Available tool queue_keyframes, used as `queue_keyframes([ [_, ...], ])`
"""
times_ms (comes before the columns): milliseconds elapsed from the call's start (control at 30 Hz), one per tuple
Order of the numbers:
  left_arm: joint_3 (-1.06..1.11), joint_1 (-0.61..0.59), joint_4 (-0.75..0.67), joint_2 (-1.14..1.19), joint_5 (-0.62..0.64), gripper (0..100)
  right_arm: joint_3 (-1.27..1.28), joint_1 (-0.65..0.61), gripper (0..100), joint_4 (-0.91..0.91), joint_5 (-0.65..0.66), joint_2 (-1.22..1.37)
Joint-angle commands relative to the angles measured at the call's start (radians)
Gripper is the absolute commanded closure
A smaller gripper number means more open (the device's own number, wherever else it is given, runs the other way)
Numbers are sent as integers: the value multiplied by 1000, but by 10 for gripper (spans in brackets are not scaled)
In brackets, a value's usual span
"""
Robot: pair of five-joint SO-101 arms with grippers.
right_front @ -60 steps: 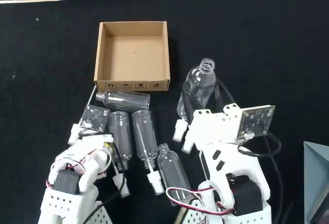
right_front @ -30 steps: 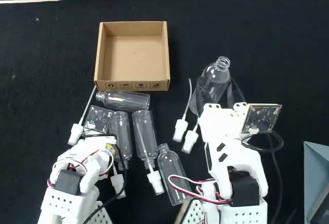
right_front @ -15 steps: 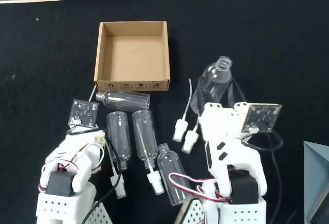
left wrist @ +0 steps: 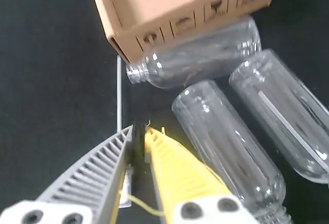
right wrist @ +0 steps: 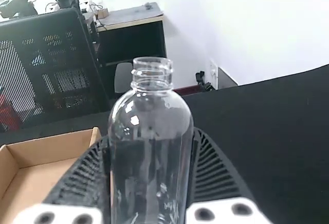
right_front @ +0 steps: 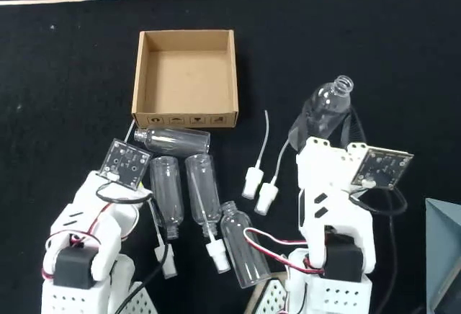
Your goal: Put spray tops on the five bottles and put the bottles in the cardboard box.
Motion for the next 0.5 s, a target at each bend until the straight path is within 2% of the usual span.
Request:
queue_keyframes([
  [0, -99, -50, 6, -6, -9, 966, -4, 21, 984, -32, 6, -13],
  [133, -145, -85, 6, 60, -37, 966, -4, 20, 984, -32, 6, -13],
  [400, -282, -87, 41, 364, -66, 963, -4, 20, 984, -32, 8, -13],
  [467, -314, -87, 64, 411, -66, 928, -4, 20, 984, -32, 8, -13],
])
